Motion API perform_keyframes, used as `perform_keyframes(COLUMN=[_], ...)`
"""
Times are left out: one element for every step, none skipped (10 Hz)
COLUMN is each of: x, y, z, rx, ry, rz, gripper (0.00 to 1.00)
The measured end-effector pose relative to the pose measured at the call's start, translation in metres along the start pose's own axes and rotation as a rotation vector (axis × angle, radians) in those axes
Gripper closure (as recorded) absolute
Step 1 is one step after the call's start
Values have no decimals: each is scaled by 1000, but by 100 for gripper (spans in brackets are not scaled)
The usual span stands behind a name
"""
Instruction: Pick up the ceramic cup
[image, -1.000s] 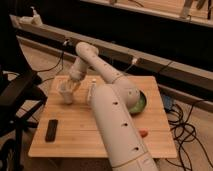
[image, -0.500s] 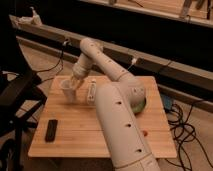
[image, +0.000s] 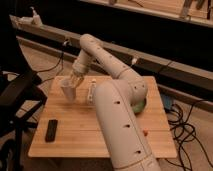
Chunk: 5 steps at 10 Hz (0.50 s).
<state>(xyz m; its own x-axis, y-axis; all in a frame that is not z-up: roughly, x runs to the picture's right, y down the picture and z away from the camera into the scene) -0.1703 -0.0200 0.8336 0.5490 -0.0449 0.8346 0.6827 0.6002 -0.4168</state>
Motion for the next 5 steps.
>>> perform_keyframes(x=[2, 1, -1, -2, -4], y=[2, -1, -1, -1, 1], z=[6, 11, 9, 3, -2], rx=[-12, -5, -5, 0, -1], ry=[-1, 1, 4, 6, 5], rz=[-2, -4, -6, -6, -5], gripper=[73, 73, 73, 73, 73])
